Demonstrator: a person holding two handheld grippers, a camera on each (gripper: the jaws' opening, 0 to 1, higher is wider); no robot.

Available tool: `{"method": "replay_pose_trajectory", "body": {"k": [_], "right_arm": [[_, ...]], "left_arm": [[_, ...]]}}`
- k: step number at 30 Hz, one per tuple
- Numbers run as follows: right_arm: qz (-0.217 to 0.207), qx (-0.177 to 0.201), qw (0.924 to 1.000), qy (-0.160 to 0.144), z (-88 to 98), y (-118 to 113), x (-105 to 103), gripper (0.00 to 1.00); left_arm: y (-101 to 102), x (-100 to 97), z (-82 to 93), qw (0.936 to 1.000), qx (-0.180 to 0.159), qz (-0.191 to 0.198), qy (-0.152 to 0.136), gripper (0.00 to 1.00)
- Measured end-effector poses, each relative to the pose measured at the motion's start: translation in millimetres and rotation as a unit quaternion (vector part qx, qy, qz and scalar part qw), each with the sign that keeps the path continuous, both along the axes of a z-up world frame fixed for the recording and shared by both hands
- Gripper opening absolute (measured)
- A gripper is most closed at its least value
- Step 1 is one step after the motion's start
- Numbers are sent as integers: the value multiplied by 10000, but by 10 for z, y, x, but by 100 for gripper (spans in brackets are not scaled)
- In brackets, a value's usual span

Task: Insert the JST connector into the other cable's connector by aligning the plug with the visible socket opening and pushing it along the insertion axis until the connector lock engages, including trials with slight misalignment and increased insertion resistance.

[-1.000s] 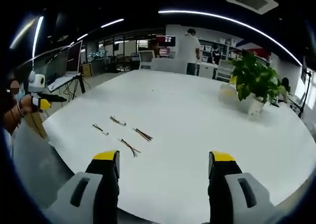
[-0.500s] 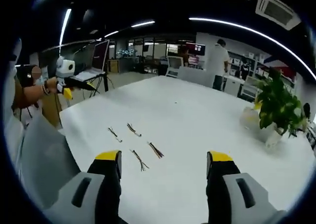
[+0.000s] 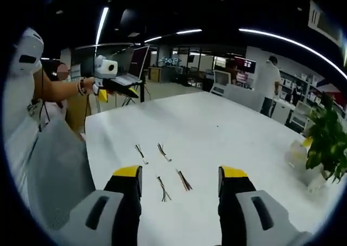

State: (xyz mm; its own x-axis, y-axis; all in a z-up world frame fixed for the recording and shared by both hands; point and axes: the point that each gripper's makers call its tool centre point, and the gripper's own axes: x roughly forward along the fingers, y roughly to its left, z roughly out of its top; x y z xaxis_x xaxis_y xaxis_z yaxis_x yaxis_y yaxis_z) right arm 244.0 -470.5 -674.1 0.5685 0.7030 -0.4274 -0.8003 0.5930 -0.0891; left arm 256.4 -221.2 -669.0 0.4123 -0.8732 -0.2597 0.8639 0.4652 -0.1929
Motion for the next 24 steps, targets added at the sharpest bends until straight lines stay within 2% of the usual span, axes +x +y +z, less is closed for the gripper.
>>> {"method": "replay_pose_trajectory", "body": {"k": [3,6,8,10,12,16,19,22,24], "right_arm": [[188,50,9998,2,10,60,31,51],[444,86,9990,4,7,144,60,49],[566,42,9984,-22,-12,180,79,45],[700,-100,9975,-84,-69,220,107,42],[837,-74,9965,45,-125,283,109,43],[970,-183,9950,138,-283,348,171,41],[991,-155,9944,325,-406,389,215,42],[1095,-256,9930,373,-514,451,224,42],[1163,-257,9919,445,-584,490,238,42]], "left_arm": [[-58,27,35,9998,-119,-112,-107,69],[-105,51,14,9990,-85,-311,-321,64],[-116,78,-11,9988,-116,-302,-380,64],[-154,107,-9,9983,-369,-283,-340,63],[-187,126,-43,9979,-491,-328,-282,61],[-264,204,-175,9980,-319,-379,-401,56],[-347,240,-280,9980,-376,-478,-194,55],[-424,292,-438,9985,-203,-476,-189,53],[-502,299,-520,9982,-212,-540,-132,50]]}}
